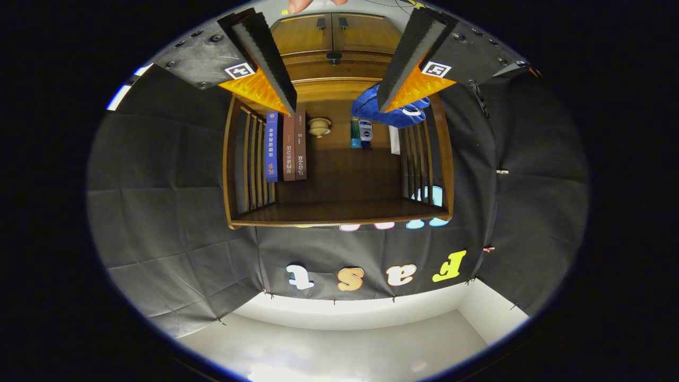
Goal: Pull open the drawer, take out the items inside it, and place them on the countertop above the cabinet.
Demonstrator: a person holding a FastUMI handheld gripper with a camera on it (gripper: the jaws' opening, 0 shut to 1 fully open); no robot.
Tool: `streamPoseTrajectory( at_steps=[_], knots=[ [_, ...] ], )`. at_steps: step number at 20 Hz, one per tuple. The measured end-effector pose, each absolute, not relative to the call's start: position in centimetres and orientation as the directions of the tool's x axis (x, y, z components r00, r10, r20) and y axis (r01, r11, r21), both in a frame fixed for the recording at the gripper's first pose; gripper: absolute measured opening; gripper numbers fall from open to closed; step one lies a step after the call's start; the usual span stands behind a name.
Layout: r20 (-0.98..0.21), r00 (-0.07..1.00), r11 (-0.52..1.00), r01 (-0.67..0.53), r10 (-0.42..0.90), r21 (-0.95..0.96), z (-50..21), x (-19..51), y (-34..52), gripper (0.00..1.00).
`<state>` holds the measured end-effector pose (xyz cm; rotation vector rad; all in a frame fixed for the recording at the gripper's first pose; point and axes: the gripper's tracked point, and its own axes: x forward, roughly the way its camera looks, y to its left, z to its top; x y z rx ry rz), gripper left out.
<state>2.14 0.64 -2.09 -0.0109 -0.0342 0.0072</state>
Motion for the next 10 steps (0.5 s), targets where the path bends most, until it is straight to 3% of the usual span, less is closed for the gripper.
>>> streamPoseTrajectory(
  at_steps=[4, 10],
  knots=[
    [0.048, 0.999, 1.0, -0.003, 0.004, -0.029, -5.9, 5.0, 0.9, 0.98],
    [-0.057, 0.998, 1.0, 0.014, -0.014, 0.006, -16.3, 10.1, 0.0, 0.98]
  ],
)
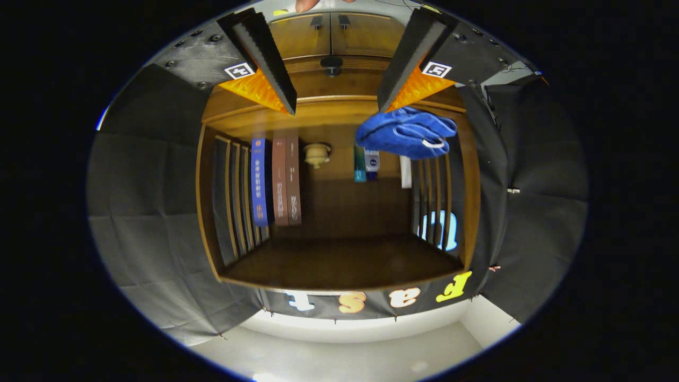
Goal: Pull open the drawer, take out the items inside it, and place them on the countertop above the cabinet.
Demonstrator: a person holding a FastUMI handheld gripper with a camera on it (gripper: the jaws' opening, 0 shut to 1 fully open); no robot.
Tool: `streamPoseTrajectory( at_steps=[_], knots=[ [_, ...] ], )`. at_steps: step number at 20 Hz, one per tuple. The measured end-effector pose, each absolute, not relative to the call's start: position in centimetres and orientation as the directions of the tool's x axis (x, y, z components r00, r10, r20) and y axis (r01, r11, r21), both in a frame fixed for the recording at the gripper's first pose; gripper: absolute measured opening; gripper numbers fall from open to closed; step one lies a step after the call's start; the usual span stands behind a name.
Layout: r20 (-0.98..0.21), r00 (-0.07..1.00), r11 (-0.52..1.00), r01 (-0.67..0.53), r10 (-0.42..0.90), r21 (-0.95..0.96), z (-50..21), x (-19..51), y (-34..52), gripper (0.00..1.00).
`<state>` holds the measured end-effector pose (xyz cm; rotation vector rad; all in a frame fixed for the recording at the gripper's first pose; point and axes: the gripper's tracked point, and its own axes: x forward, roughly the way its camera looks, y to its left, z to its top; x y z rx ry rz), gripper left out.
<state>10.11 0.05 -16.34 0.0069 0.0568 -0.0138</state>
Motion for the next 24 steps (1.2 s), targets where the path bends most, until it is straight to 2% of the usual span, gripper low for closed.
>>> streamPoseTrajectory(
  at_steps=[5, 8, 14, 15, 17, 20, 24],
  knots=[
    [-0.146, 0.989, 1.0, -0.01, 0.014, 0.027, -24.2, 13.7, -0.6, 0.98],
    [-0.192, 0.981, 1.0, -0.002, 0.004, 0.01, -26.5, 15.1, -1.2, 0.97],
    [-0.251, 0.968, 1.0, -0.017, 0.011, -0.019, -29.9, 17.5, -0.9, 0.51],
    [-0.239, 0.971, 0.999, -0.019, 0.01, -0.035, -29.7, 17.2, -0.9, 0.52],
    [-0.223, 0.975, 0.999, -0.015, 0.004, -0.046, -29.7, 17.2, -0.8, 0.45],
    [-0.229, 0.973, 0.998, -0.013, -0.002, -0.067, -29.6, 17.1, -0.9, 0.29],
    [-0.244, 0.97, 0.999, -0.022, 0.009, -0.05, -29.4, 15.2, -1.0, 0.29]
  ],
)
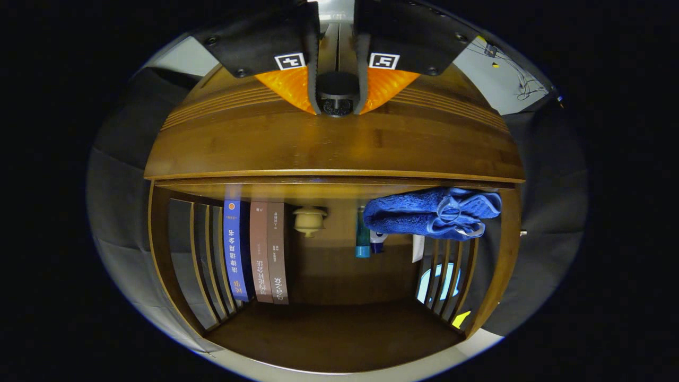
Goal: Pull open the drawer, take out the items inside it, and place them on the countertop above the cabinet.
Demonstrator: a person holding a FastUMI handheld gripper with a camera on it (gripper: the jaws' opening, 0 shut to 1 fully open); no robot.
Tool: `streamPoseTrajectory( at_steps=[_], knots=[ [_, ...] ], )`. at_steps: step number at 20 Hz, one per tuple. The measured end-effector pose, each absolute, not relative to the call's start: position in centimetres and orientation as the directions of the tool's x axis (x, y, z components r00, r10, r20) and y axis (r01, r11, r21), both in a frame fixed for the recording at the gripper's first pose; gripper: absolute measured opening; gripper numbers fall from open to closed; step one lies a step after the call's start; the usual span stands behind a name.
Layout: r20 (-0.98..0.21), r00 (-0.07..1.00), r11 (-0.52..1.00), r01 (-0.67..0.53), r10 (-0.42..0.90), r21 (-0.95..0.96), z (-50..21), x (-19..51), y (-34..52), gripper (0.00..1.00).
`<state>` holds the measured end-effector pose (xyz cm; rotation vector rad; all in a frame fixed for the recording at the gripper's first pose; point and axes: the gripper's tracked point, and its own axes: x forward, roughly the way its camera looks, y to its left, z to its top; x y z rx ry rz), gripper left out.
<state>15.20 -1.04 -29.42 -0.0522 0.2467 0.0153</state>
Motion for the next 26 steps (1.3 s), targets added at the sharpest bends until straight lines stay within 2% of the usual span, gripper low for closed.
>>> streamPoseTrajectory(
  at_steps=[16, 26],
  knots=[
    [-0.268, 0.962, 0.999, -0.044, 0.044, 0.005, -28.6, 2.4, -1.6, 0.29],
    [-0.256, 0.966, 0.998, -0.049, 0.038, -0.036, -29.0, 1.3, -1.7, 0.29]
  ],
)
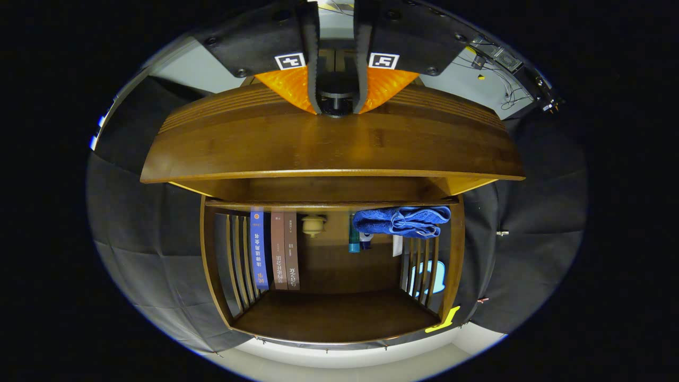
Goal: Pull open the drawer, take out the items inside it, and place them on the countertop above the cabinet.
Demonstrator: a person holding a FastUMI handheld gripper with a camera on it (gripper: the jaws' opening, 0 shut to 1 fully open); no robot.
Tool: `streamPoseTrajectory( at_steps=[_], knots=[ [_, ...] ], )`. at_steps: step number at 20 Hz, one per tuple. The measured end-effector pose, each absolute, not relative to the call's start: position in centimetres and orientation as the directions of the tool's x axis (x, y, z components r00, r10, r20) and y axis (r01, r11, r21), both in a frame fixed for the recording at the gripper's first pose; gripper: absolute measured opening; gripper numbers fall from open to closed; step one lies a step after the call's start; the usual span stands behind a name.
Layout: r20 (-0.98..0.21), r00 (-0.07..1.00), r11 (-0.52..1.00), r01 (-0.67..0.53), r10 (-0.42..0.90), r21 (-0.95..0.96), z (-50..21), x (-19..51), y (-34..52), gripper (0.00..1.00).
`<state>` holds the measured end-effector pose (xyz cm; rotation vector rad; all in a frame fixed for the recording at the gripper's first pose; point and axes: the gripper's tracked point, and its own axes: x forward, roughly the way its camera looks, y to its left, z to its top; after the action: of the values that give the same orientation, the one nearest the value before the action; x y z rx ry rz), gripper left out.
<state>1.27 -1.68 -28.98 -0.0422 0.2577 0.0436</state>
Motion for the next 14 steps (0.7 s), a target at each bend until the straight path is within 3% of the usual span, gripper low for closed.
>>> streamPoseTrajectory(
  at_steps=[1, 9, 12, 14],
  knots=[
    [-0.252, 0.967, 0.998, -0.049, 0.038, -0.035, -29.0, 1.3, -1.6, 0.3],
    [-0.184, 0.977, 0.991, -0.116, 0.103, -0.065, -21.1, -1.2, -1.6, 0.98],
    [-0.203, 0.969, 0.988, -0.151, 0.141, -0.037, -16.6, -0.3, -1.3, 0.98],
    [-0.28, 0.948, 0.987, -0.163, 0.155, -0.005, -15.0, 1.1, -1.2, 0.98]
  ],
)
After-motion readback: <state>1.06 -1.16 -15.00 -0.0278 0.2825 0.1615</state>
